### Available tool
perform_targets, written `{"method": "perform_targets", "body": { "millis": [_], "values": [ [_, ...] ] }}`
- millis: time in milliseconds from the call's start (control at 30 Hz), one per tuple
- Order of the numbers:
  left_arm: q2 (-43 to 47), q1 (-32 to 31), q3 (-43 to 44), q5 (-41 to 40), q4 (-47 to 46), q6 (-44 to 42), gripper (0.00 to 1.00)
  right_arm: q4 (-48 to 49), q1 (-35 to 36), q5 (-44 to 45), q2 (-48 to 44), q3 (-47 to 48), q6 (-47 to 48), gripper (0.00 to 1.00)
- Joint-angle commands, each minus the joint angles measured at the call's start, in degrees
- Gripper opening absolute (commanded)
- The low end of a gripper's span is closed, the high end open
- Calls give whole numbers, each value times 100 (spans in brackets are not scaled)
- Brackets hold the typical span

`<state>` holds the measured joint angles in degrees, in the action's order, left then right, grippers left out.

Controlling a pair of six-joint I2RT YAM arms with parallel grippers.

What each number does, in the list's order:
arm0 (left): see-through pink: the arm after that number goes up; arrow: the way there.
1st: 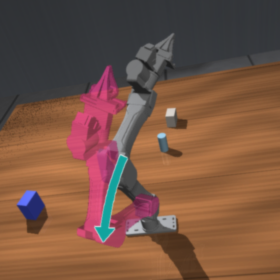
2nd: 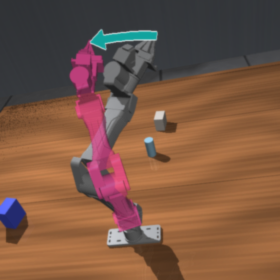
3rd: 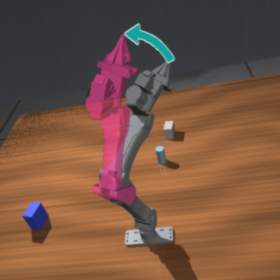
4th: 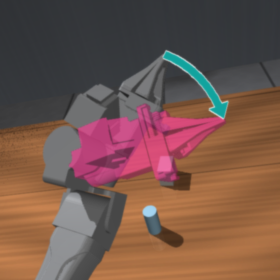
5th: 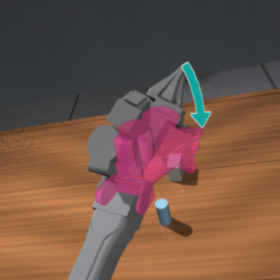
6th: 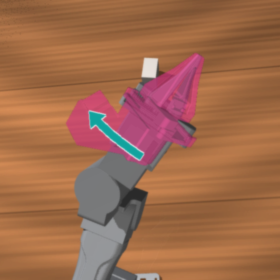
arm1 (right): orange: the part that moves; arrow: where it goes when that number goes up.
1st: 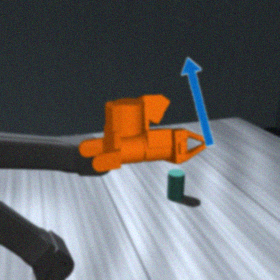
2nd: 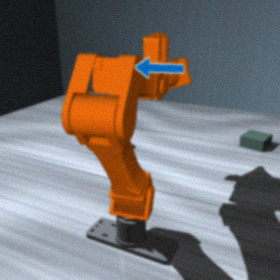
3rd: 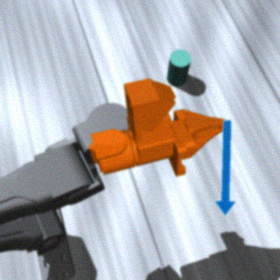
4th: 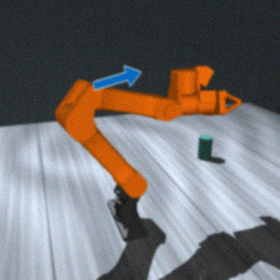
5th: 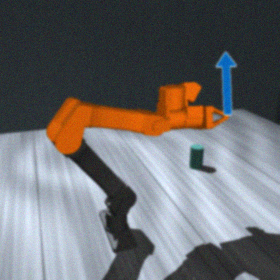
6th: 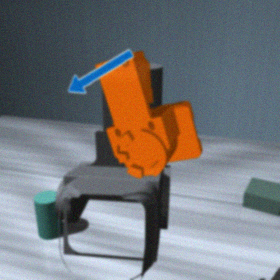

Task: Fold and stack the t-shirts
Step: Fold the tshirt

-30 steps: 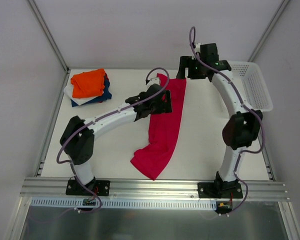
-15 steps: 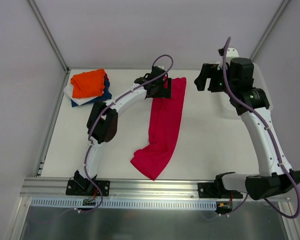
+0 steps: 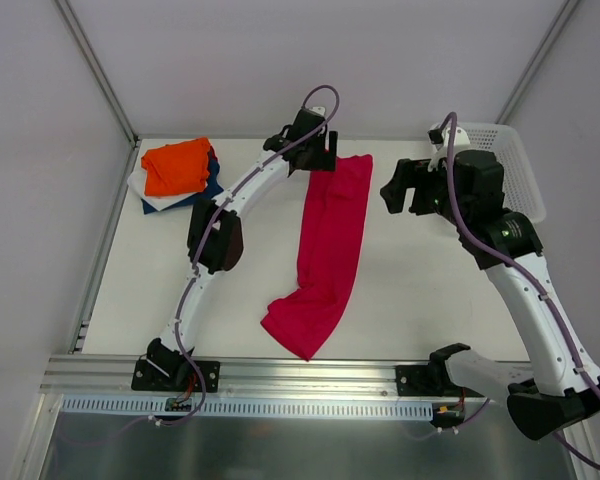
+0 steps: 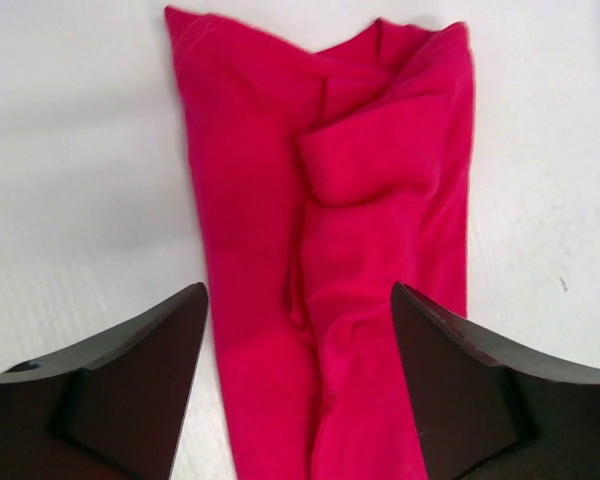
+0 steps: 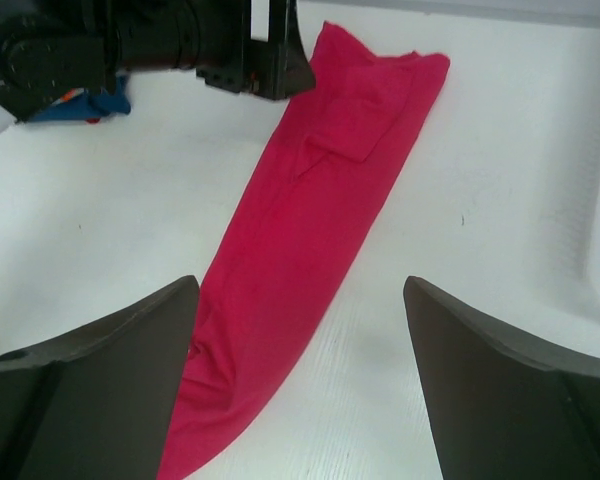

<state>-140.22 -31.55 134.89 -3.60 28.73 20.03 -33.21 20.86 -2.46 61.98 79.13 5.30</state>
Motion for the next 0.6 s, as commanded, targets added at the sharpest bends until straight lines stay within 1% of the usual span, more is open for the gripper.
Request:
{"method": "perform_targets", "body": {
  "millis": [0, 67, 233, 333, 467, 533, 567],
  "values": [
    [-241, 8, 546, 490, -122, -149, 73, 148, 198, 211, -115, -179, -143, 88],
    [-312, 35, 582, 710, -244, -79, 64, 105, 260, 429, -150, -231, -152, 87],
    [-550, 193, 574, 1141, -500, 202, 64, 52, 348, 518, -300, -311, -222, 87],
    [-725, 368, 600, 1606, -675, 475, 65, 25, 410, 545, -405, -337, -292, 87],
    [-857, 527, 591, 1853, -807, 686, 63, -1, 541, 641, -563, -372, -363, 87],
    [-910, 614, 582, 1985, -895, 818, 61, 8, 577, 659, -634, -425, -415, 87],
    [-954, 641, 582, 2055, -939, 914, 58, 8, 612, 694, -651, -442, -424, 87]
  ]
}}
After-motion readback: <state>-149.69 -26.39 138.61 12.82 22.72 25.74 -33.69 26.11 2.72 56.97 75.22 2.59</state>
